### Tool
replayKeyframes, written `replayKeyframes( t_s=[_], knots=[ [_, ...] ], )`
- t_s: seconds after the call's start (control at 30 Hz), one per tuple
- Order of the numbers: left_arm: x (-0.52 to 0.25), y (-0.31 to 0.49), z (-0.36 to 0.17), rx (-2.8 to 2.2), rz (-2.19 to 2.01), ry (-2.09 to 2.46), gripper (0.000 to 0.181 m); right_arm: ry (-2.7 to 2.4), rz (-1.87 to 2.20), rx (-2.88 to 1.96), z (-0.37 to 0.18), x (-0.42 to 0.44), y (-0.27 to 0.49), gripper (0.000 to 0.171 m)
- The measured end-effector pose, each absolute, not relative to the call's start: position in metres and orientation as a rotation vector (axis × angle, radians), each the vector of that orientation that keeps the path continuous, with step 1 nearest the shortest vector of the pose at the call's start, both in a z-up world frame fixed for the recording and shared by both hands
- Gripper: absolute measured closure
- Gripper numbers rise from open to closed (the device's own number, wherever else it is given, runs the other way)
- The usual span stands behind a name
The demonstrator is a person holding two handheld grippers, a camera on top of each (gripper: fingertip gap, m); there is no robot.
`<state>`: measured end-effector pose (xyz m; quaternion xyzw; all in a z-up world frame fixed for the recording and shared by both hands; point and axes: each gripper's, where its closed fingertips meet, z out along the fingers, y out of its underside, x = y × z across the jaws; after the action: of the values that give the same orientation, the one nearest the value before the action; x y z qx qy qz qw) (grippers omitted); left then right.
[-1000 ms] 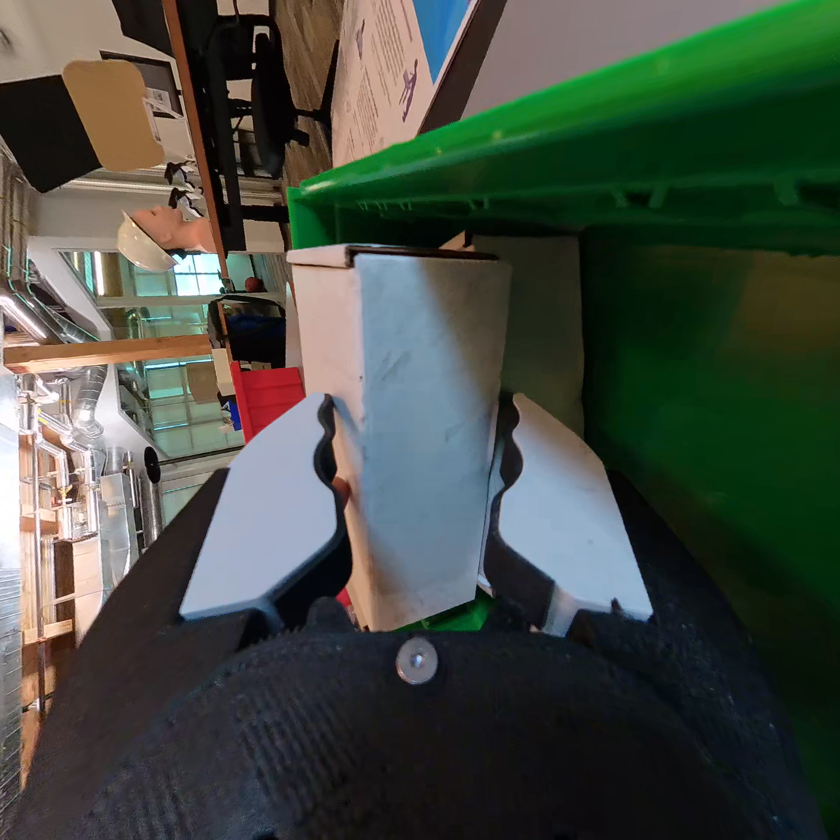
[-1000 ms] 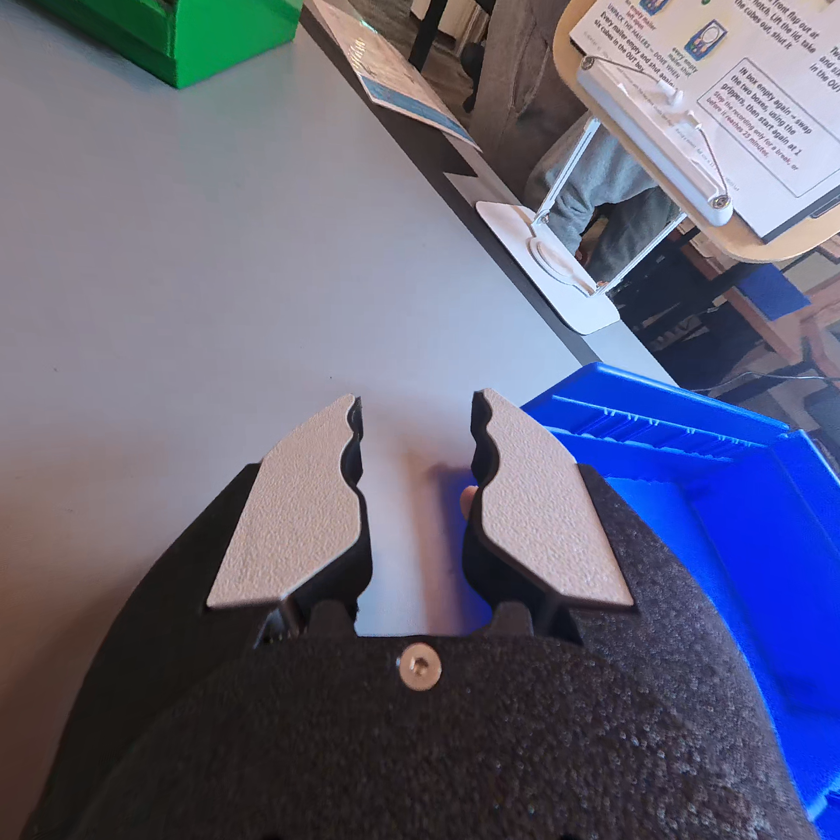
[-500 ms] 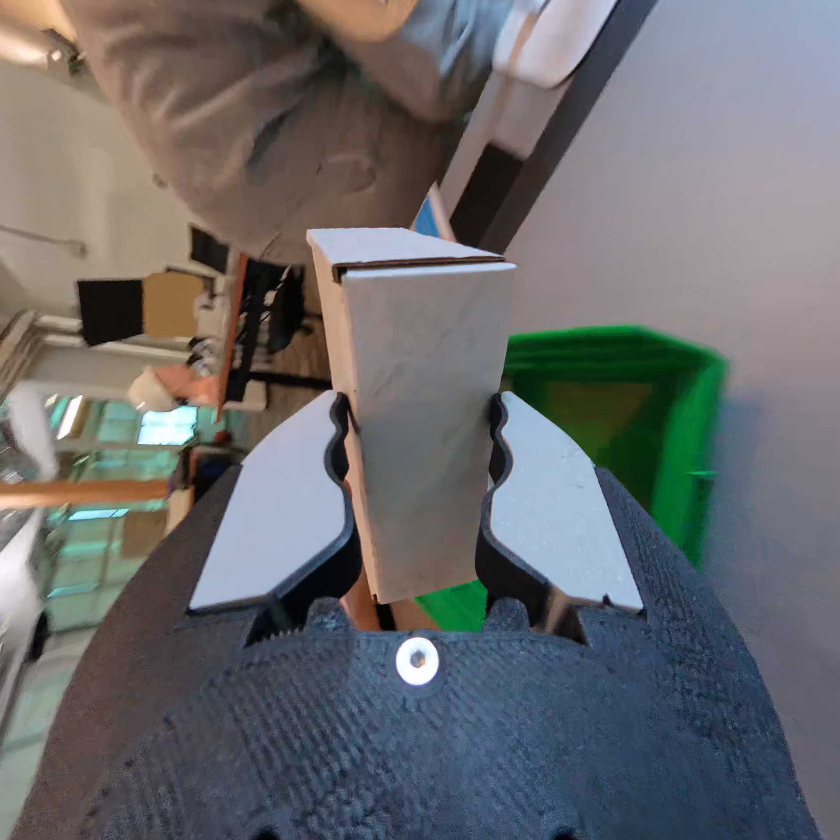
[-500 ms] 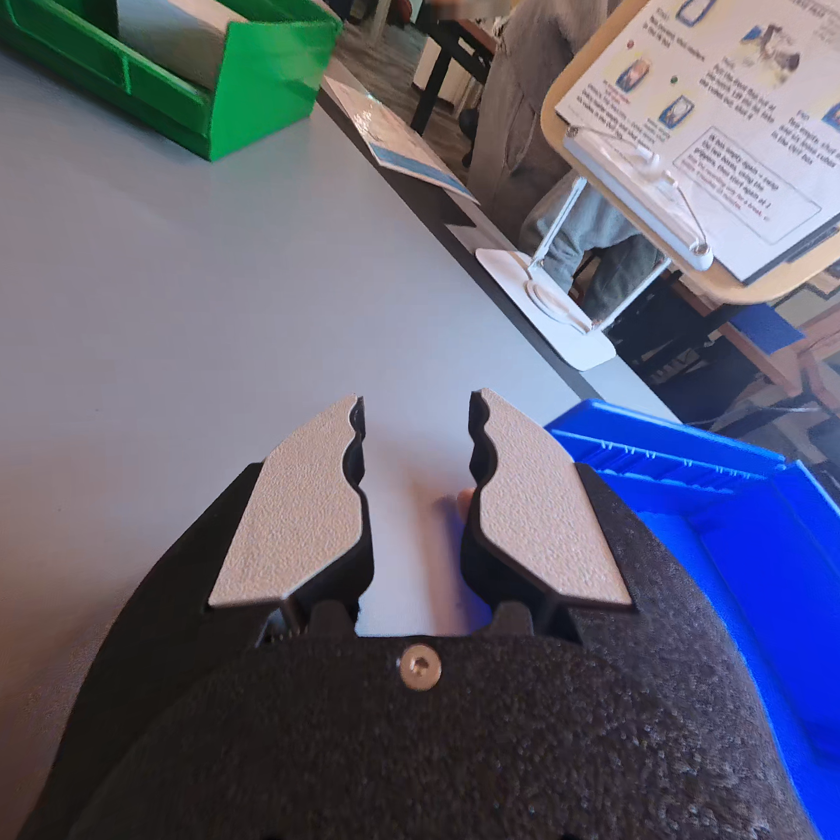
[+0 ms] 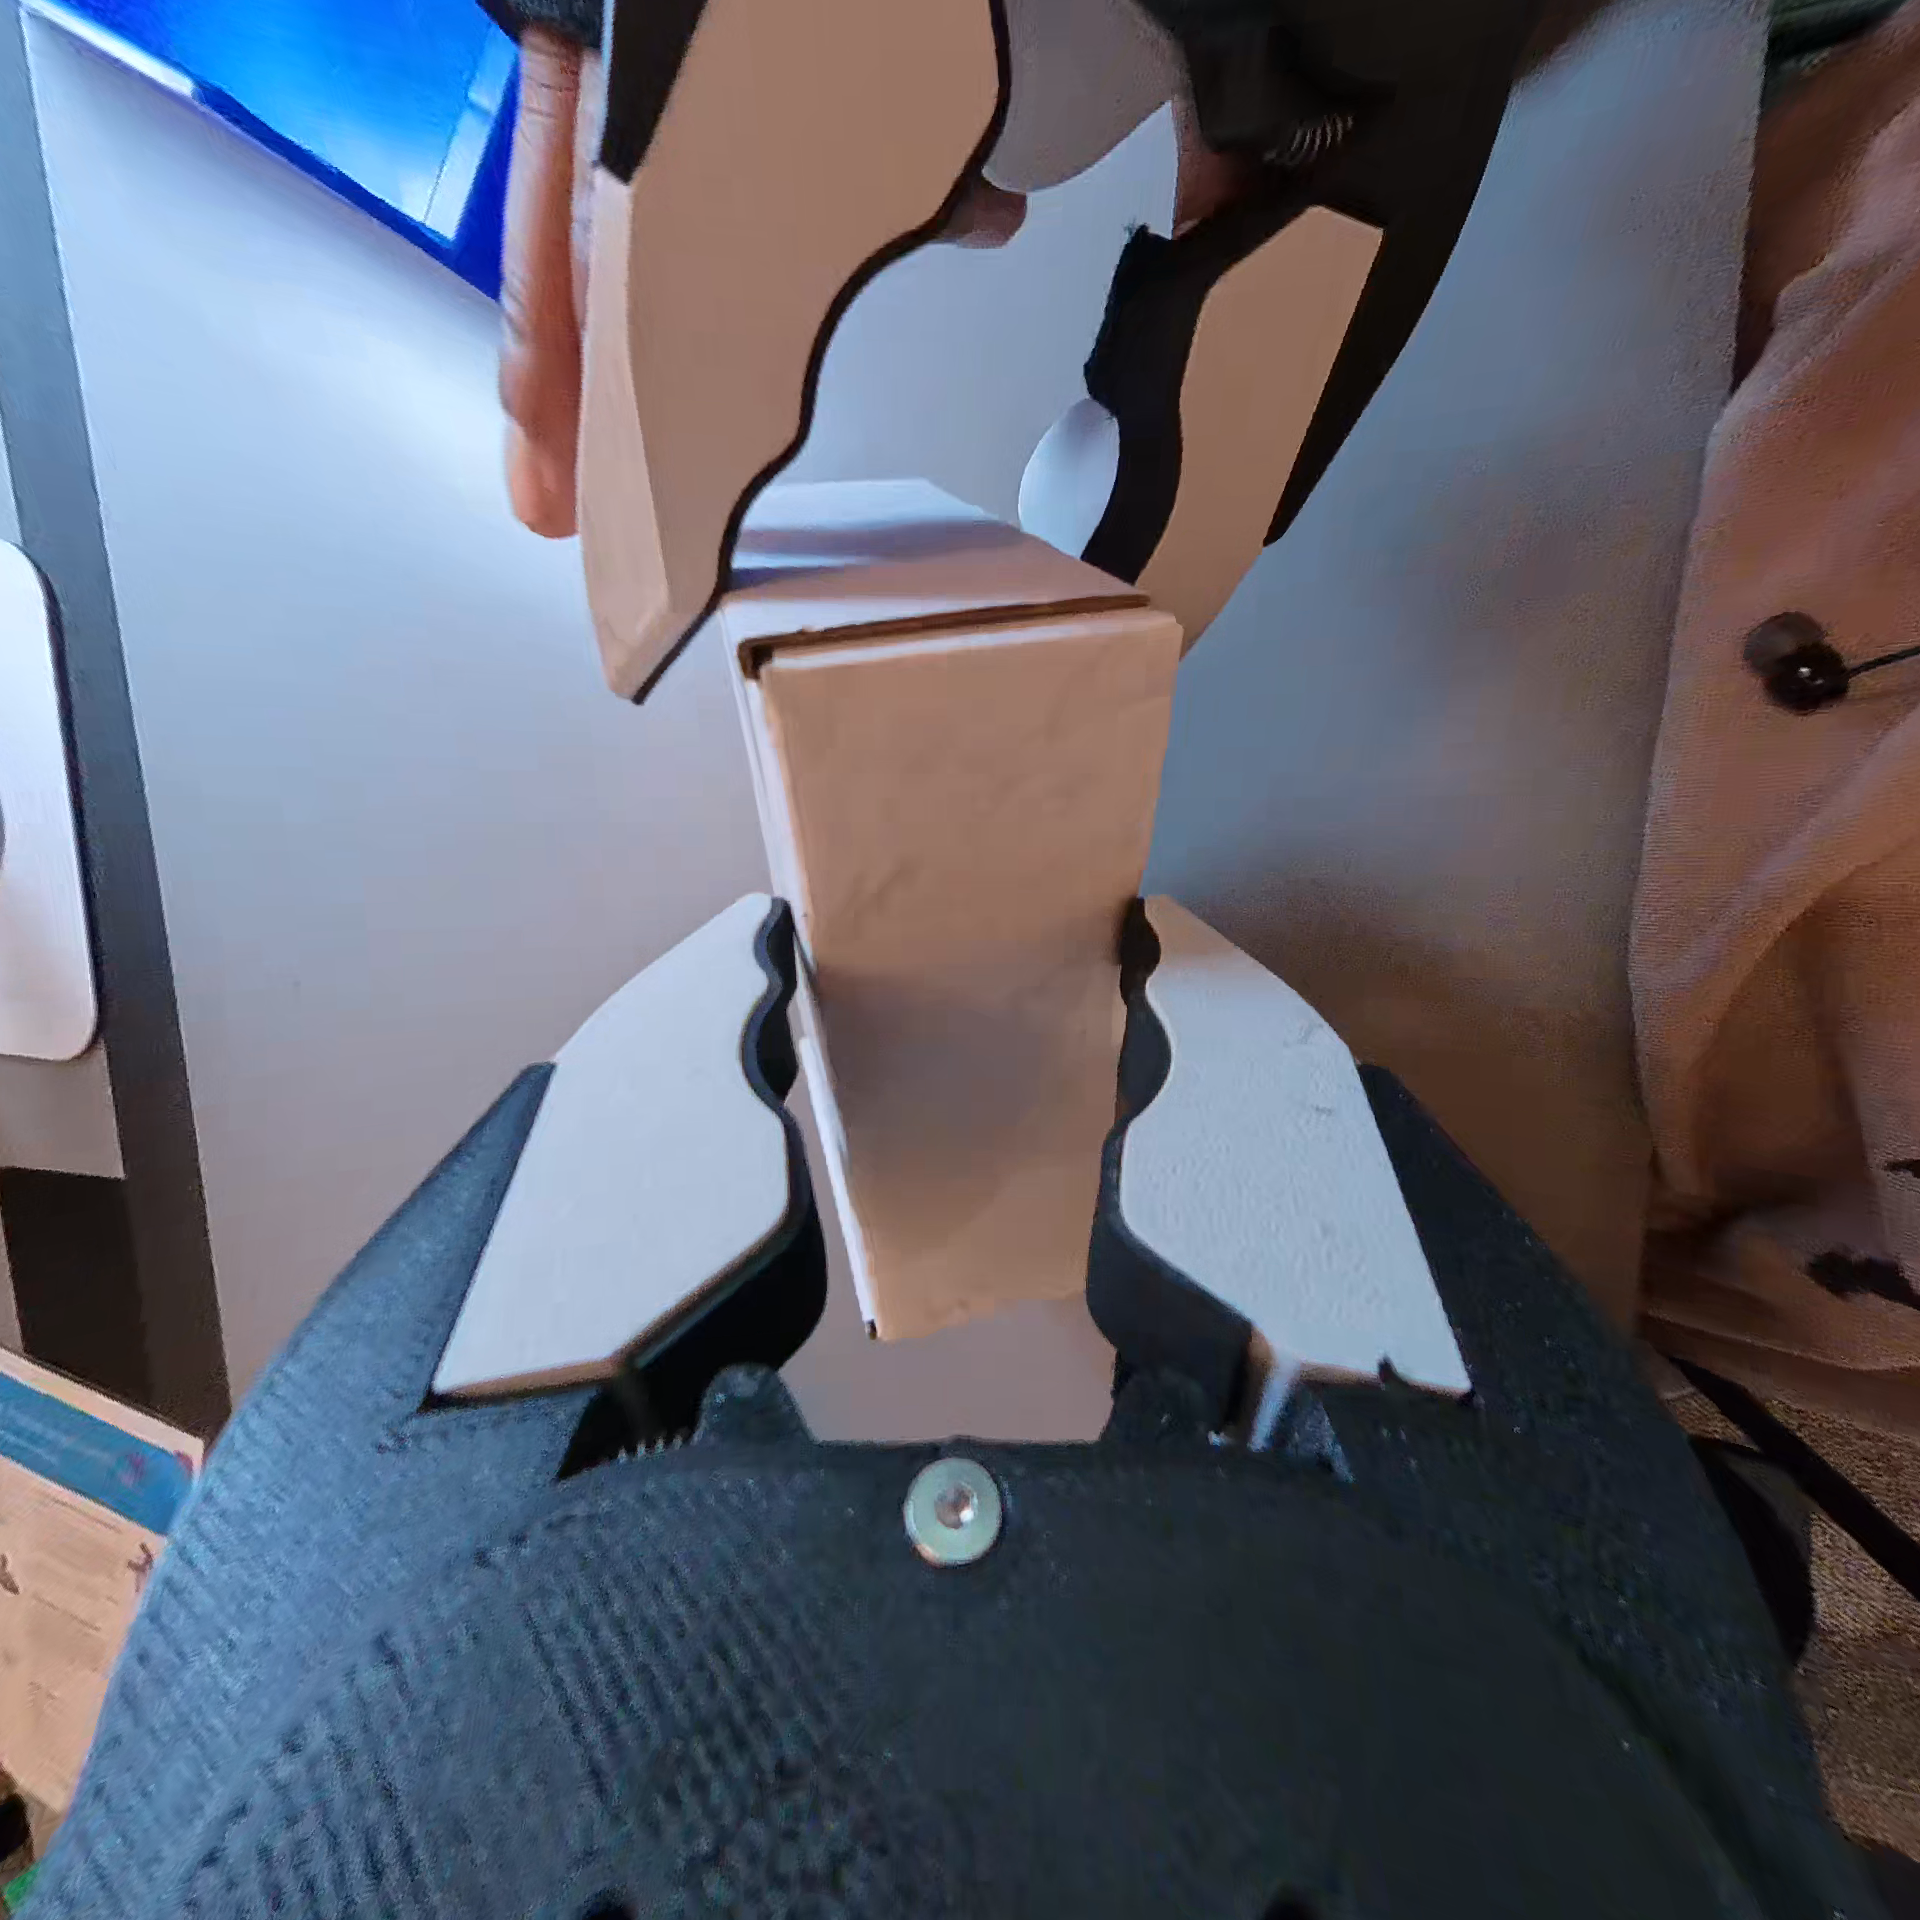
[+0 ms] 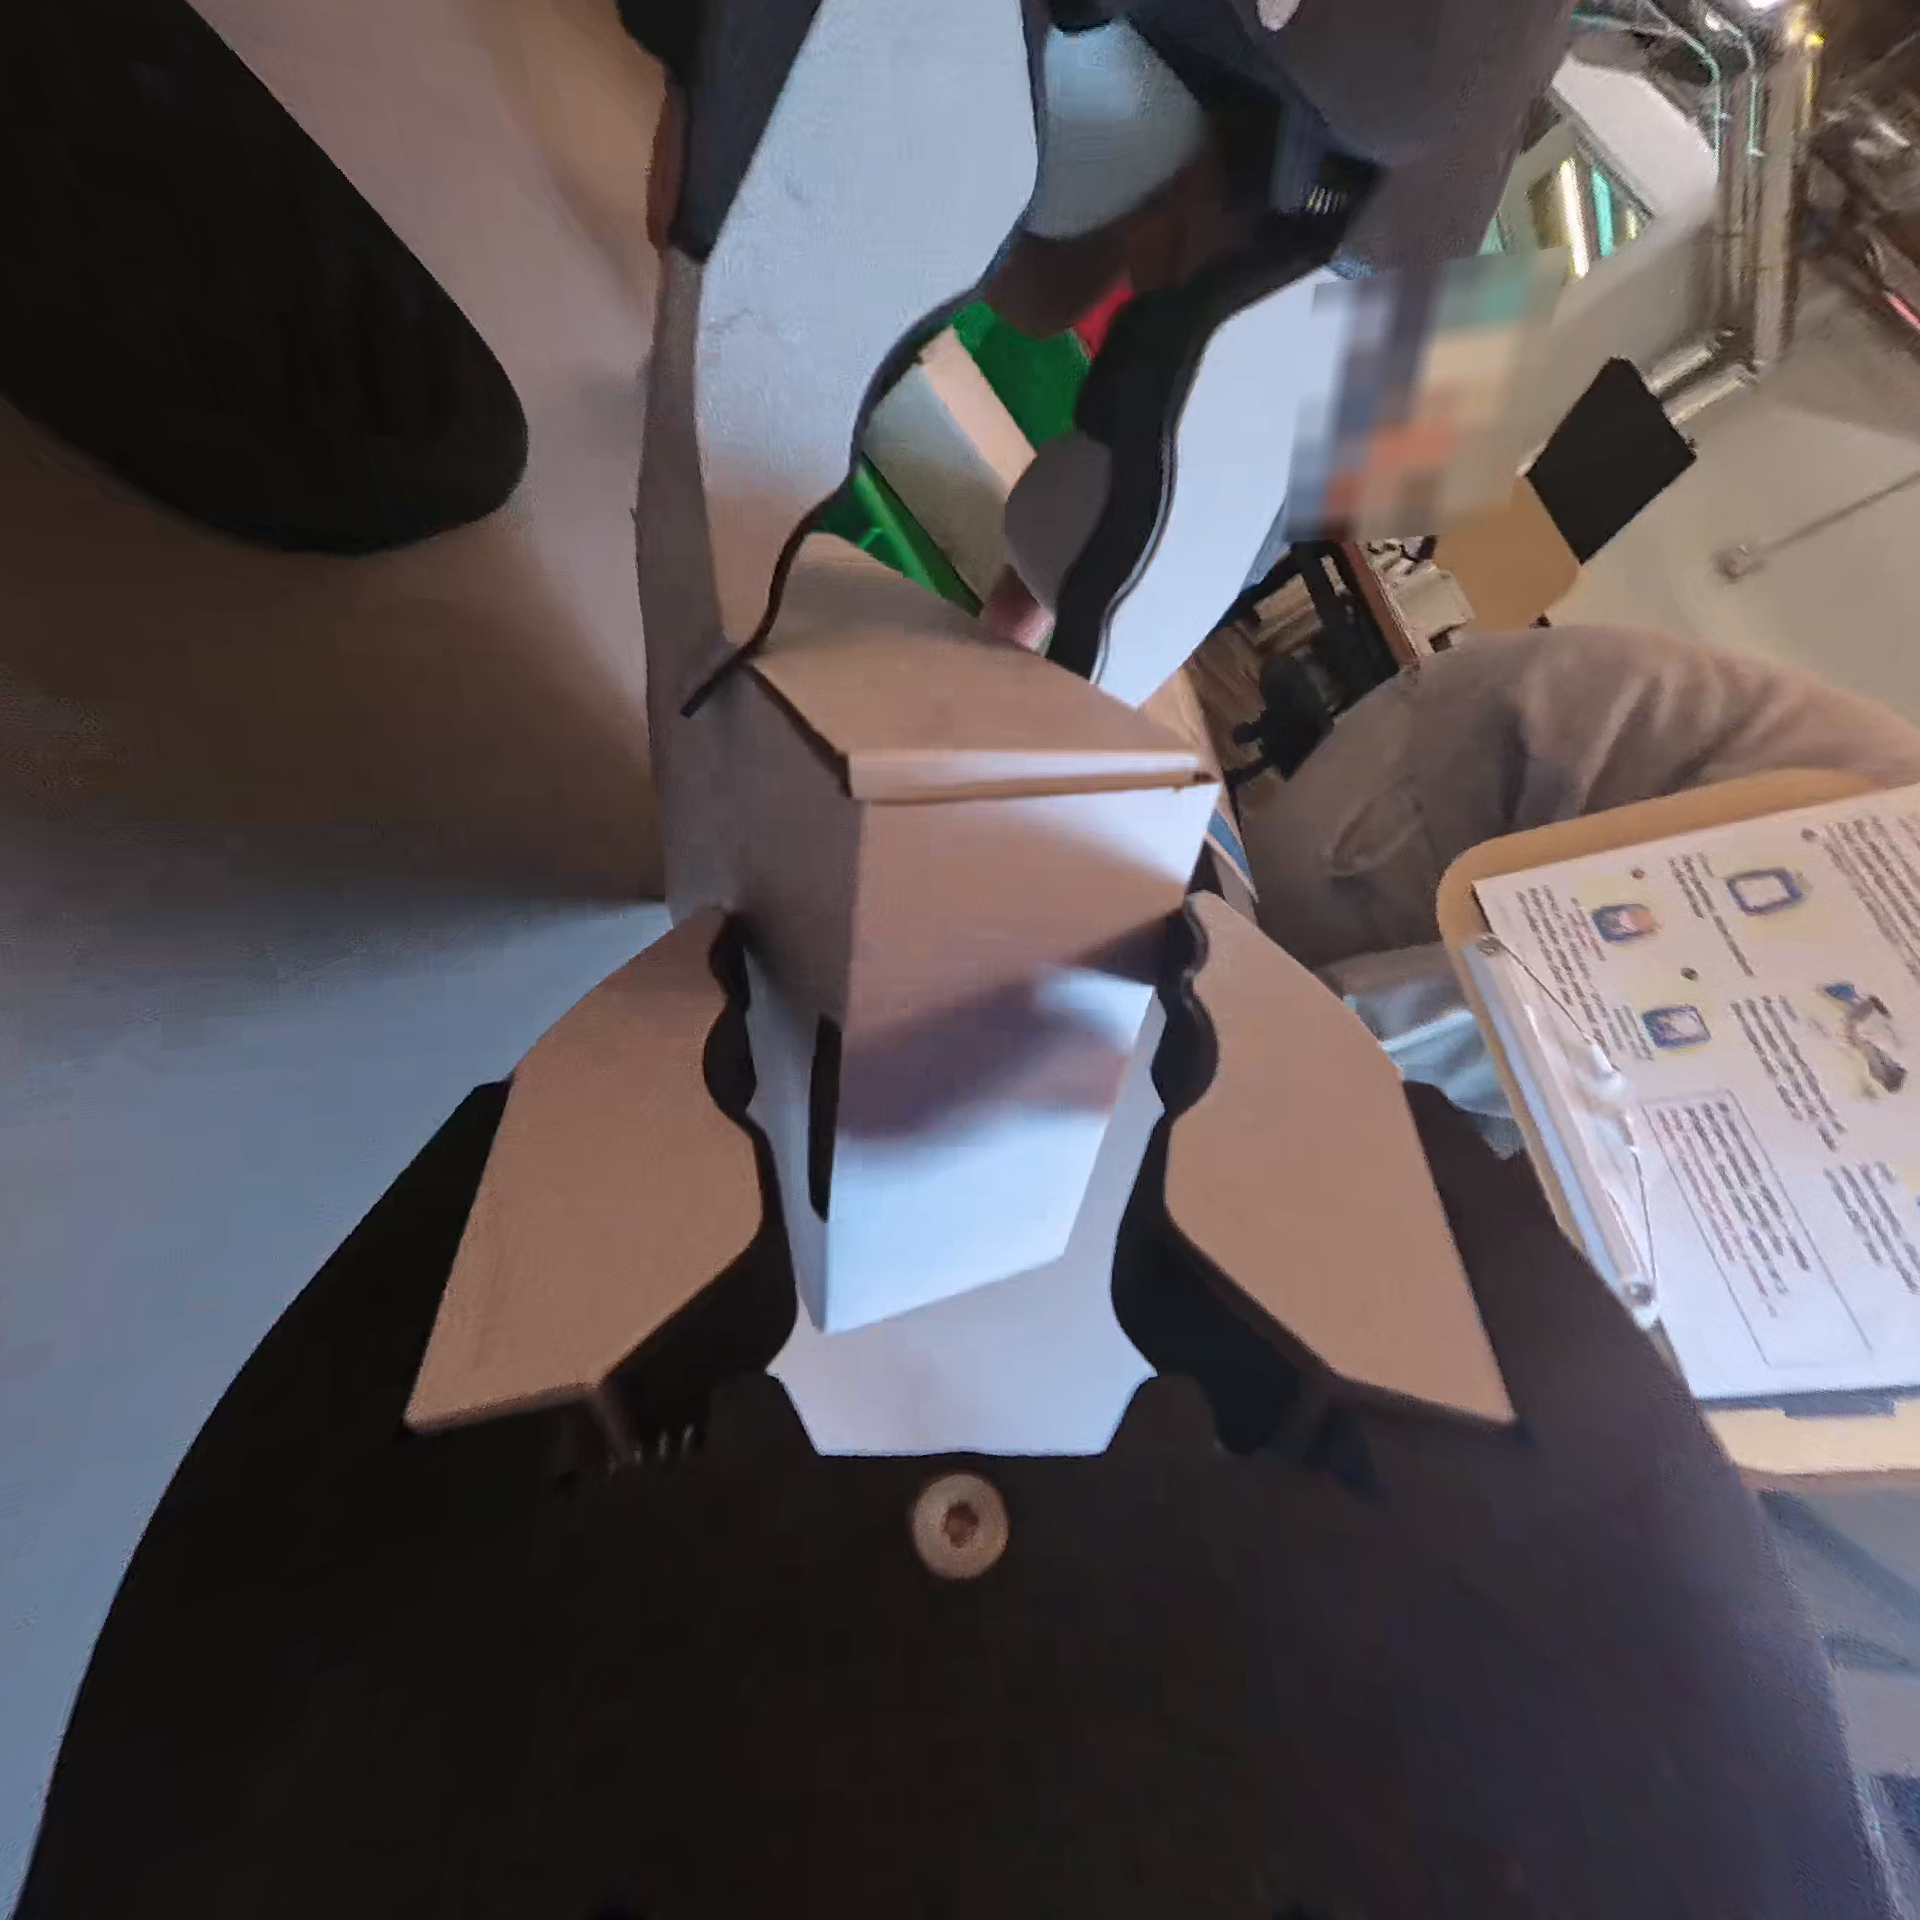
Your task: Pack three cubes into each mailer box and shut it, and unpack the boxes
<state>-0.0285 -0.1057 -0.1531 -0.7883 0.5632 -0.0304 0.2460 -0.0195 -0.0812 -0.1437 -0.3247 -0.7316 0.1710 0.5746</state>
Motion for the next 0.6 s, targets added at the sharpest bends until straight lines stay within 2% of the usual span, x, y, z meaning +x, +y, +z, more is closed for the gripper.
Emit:
replayKeyframes(
  t_s=[0.23, 0.43, 0.6],
  knots=[
    [-0.009, -0.082, -0.142, -1.968, -0.399, 1.340, 0.125, -1.650, 0.789, -1.024, -0.160, 0.010, -0.060, 0.105],
    [-0.046, -0.068, -0.158, -1.900, -0.587, 1.017, 0.091, -1.576, 1.040, -1.223, -0.181, 0.030, -0.025, 0.105],
    [-0.045, -0.057, -0.219, -1.934, -0.613, 0.887, 0.087, -1.554, 1.125, -1.295, -0.193, 0.031, -0.016, 0.105]
  ],
)
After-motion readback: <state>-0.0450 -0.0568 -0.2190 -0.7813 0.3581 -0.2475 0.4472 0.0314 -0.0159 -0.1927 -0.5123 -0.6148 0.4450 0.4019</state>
